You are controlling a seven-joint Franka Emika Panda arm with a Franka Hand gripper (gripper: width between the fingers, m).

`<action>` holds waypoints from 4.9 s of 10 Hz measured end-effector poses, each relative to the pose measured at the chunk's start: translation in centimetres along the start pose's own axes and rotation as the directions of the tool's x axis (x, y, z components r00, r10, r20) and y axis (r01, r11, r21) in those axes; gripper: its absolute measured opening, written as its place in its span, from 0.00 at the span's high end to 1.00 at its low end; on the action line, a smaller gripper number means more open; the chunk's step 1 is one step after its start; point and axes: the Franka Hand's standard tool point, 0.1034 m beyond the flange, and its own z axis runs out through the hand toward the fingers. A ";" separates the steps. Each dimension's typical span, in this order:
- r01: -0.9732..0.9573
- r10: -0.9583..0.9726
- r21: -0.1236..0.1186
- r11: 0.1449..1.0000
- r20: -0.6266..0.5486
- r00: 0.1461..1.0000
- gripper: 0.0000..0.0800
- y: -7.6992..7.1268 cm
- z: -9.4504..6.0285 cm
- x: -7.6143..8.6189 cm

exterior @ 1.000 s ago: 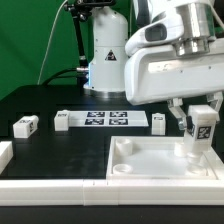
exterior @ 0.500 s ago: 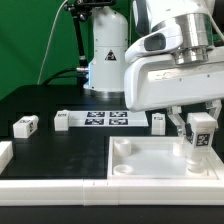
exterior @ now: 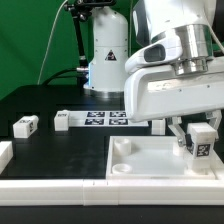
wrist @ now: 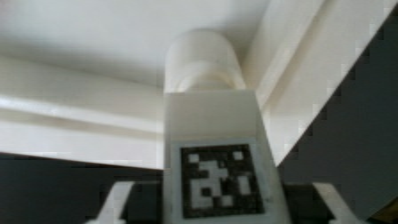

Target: Assemble one leg

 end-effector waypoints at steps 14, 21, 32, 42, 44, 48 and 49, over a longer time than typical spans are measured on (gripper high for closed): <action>0.018 -0.018 0.006 1.000 0.005 1.000 0.19 -0.8 -1.7 0.7; -0.021 -0.023 0.100 0.995 0.415 0.910 0.19 -1.7 -2.5 -0.4; -0.010 0.051 -0.077 0.997 0.543 0.838 0.19 -0.3 -1.2 -0.8; -0.011 0.050 -0.076 0.997 0.532 0.845 0.19 -0.1 -0.5 0.1; -0.011 0.049 -0.076 0.997 0.531 0.846 0.19 0.1 -0.6 0.1; -0.010 0.049 -0.075 0.997 0.531 0.846 0.64 0.0 -0.5 0.1; -0.010 0.049 -0.075 0.997 0.531 0.846 0.64 0.0 -0.5 0.1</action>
Offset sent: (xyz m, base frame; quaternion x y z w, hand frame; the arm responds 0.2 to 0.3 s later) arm 0.0000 0.0000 0.0000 0.0000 0.0000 0.0000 1.0000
